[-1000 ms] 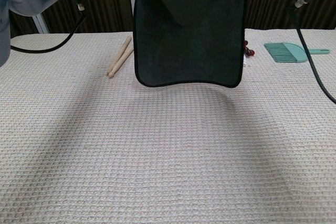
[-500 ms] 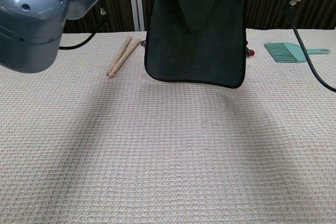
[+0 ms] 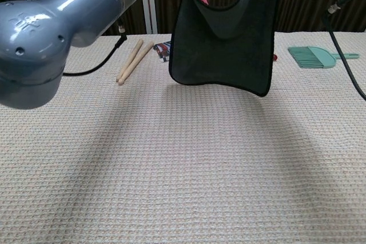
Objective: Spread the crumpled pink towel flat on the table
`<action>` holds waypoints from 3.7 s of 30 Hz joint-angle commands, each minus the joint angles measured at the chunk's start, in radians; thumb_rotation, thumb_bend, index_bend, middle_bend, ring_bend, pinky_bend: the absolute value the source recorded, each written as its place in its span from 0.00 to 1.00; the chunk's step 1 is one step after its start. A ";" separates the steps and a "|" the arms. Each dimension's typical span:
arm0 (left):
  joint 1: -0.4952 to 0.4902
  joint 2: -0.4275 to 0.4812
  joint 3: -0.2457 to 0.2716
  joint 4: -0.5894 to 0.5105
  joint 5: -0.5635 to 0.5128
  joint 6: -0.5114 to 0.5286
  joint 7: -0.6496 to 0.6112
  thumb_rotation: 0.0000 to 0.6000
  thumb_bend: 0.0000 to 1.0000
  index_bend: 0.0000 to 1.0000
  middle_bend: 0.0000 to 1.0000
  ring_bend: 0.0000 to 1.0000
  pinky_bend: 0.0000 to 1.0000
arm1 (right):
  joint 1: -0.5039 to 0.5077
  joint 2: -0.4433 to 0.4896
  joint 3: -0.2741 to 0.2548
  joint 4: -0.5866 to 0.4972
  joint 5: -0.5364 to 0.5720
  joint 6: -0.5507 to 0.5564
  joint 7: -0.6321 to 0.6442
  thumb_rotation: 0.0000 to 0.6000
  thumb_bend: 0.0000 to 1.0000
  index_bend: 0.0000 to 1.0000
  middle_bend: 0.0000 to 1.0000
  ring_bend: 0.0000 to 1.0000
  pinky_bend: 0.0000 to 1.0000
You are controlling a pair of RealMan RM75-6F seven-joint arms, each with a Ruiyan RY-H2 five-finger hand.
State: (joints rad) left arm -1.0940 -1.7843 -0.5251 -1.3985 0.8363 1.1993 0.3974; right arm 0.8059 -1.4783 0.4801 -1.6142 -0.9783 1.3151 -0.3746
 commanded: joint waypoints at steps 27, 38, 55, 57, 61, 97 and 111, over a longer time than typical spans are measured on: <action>0.453 0.026 0.546 -0.460 0.310 0.209 -0.033 1.00 0.50 0.70 0.22 0.00 0.07 | -0.339 -0.081 -0.431 -0.080 -0.317 0.137 0.076 1.00 0.53 0.61 0.24 0.09 0.00; 0.525 0.009 0.596 -0.462 0.401 0.189 -0.039 1.00 0.50 0.70 0.22 0.00 0.07 | -0.400 -0.099 -0.460 -0.070 -0.383 0.146 0.093 1.00 0.53 0.61 0.24 0.09 0.00; 0.619 0.083 0.639 -0.478 0.477 0.167 -0.078 1.00 0.50 0.69 0.22 0.00 0.07 | -0.459 -0.160 -0.488 -0.031 -0.445 0.125 0.076 1.00 0.53 0.61 0.24 0.08 0.00; 0.628 0.092 0.644 -0.476 0.483 0.155 -0.090 1.00 0.49 0.69 0.22 0.00 0.07 | -0.465 -0.172 -0.489 -0.020 -0.448 0.120 0.076 1.00 0.53 0.61 0.24 0.08 0.00; 0.636 0.106 0.652 -0.477 0.485 0.126 -0.100 1.00 0.39 0.61 0.19 0.00 0.06 | -0.475 -0.187 -0.496 0.003 -0.452 0.105 0.066 1.00 0.53 0.54 0.23 0.08 0.00; 0.717 0.434 0.646 -0.666 0.579 0.106 -0.198 1.00 0.29 0.13 0.07 0.00 0.01 | -0.493 -0.065 -0.473 -0.092 -0.512 0.036 -0.076 1.00 0.55 0.28 0.03 0.00 0.00; 0.785 0.580 0.569 -0.729 0.639 0.239 -0.261 1.00 0.22 0.13 0.07 0.00 0.01 | -0.437 -0.162 -0.425 -0.121 -0.393 -0.057 -0.397 1.00 0.55 0.29 0.03 0.00 0.00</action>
State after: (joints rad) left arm -0.3109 -1.2071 0.0464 -2.1260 1.4777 1.4418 0.1404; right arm 0.3600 -1.6234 0.0450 -1.7397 -1.3854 1.2692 -0.7622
